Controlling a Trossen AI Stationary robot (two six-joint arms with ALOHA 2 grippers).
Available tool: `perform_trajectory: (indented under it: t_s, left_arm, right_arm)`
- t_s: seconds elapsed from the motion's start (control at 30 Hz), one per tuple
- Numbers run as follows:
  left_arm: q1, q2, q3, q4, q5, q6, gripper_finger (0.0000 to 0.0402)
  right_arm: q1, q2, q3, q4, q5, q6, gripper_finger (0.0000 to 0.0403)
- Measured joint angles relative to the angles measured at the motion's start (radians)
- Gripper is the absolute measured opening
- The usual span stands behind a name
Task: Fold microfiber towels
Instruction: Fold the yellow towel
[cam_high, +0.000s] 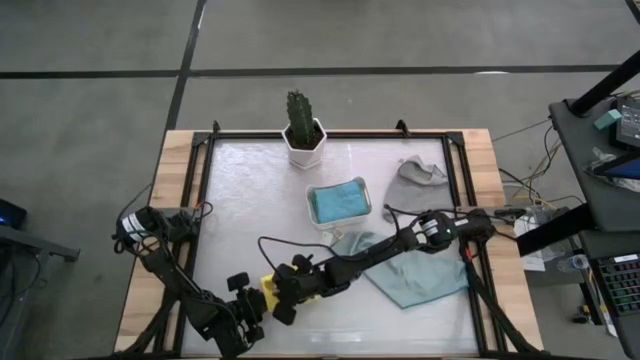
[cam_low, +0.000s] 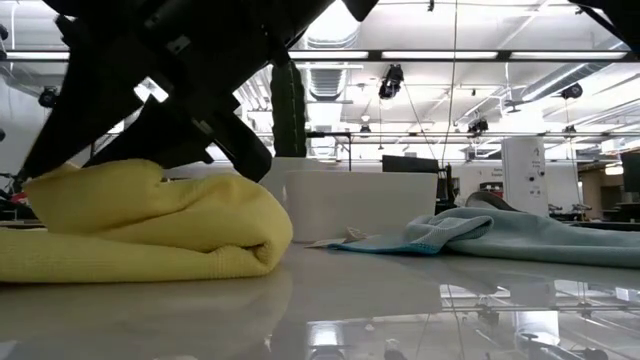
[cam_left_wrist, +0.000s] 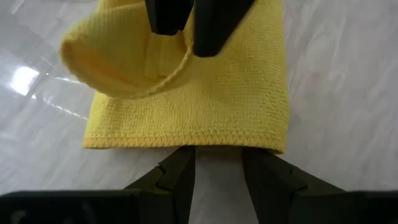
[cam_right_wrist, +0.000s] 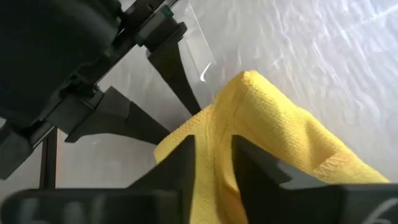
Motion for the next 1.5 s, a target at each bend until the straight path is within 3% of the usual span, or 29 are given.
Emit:
perform_trajectory:
  t_s: [0.2,0.4,0.63,0.93,1.07,1.23,1.4,1.5]
  left_arm:
    - [0.000,0.000,0.000,0.002,-0.002,0.000,0.0118]
    - [0.000,-0.005,0.010,-0.012,0.001,0.005,0.0118]
    - [0.001,-0.040,0.014,-0.019,0.034,0.026,0.0118]
    - [0.000,-0.082,0.016,-0.032,0.049,0.110,0.0118]
    - [-0.001,-0.084,0.016,-0.033,0.051,0.093,0.0118]
    - [0.004,-0.080,0.005,-0.028,0.044,0.060,0.0118]
    - [0.006,-0.080,0.001,-0.027,0.023,0.059,0.0118]
    - [0.006,-0.079,-0.005,-0.027,0.022,0.057,0.0118]
  right_arm:
    - [0.002,0.000,0.011,0.029,-0.026,-0.068,0.0168]
    - [0.006,-0.013,0.061,-0.017,-0.060,-0.174,0.0214]
    - [0.047,-0.083,0.061,-0.142,-0.017,-0.316,0.0226]
    - [0.158,-0.177,-0.019,-0.349,0.204,-0.413,0.0223]
    - [0.177,-0.184,-0.098,-0.239,0.240,-0.418,0.0214]
    - [0.174,-0.184,-0.246,0.065,0.331,-0.434,0.0199]
    - [0.136,-0.180,-0.346,0.294,0.335,-0.436,0.0186]
    - [0.113,-0.179,-0.369,0.341,0.319,-0.435,0.0179]
